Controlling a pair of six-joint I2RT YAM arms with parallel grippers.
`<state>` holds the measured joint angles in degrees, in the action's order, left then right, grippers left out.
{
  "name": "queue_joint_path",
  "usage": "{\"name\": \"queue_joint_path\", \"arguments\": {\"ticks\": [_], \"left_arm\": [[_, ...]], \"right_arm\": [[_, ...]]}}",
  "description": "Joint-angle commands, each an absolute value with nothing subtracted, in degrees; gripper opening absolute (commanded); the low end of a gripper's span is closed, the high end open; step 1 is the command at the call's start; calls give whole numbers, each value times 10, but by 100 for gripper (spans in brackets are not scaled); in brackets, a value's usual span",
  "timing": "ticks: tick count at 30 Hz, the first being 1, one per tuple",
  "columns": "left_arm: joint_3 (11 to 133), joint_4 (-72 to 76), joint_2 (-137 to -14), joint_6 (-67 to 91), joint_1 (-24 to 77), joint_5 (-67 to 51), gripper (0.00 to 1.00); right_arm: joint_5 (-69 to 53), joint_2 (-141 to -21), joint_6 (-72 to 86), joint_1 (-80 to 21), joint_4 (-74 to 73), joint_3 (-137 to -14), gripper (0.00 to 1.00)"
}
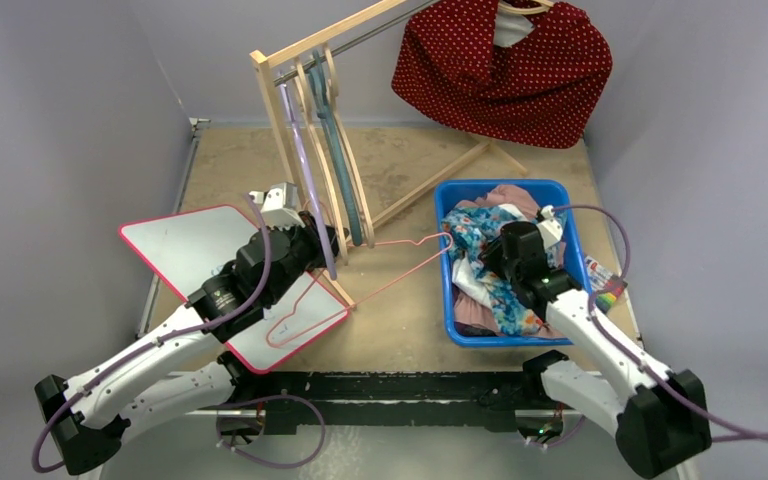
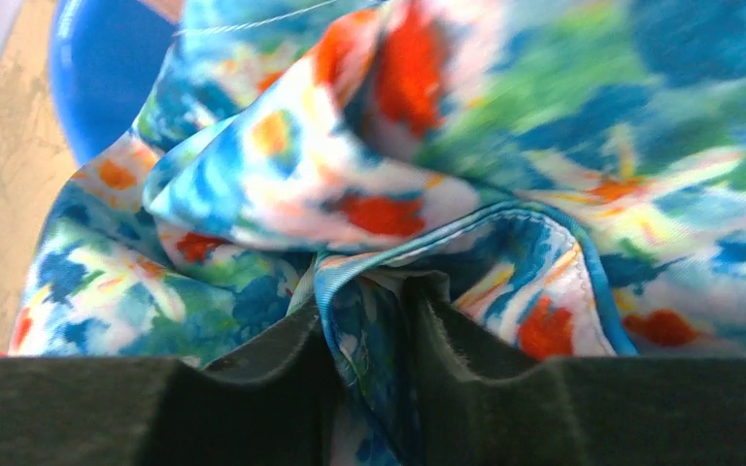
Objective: Remove the skirt from the hanger
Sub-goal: Place the skirt in the bin.
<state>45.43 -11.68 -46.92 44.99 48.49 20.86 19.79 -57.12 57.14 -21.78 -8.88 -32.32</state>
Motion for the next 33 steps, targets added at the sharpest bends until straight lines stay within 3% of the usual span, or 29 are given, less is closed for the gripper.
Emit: {"name": "queue_joint_path", "arguments": {"ticks": [1,8,13,22,33], "left_arm": [[470,-96,-460,445,483,215,0],[469,-100,-452,445,483,222,0],[470,-103,-448,445,483,225,0],[486,-124,-442,441,483,231,0],[487,-134,-425,441,483,237,0]], "right_arm": [[222,-493,549,-219,-251,-384,39],[232,-433,522,-219,-328,-479,50],[181,-447,473,-218,-287,-508,59],[4,-468,396,-219,-132,-524,61],[29,-607,422,-218,-56,-429,56]]}}
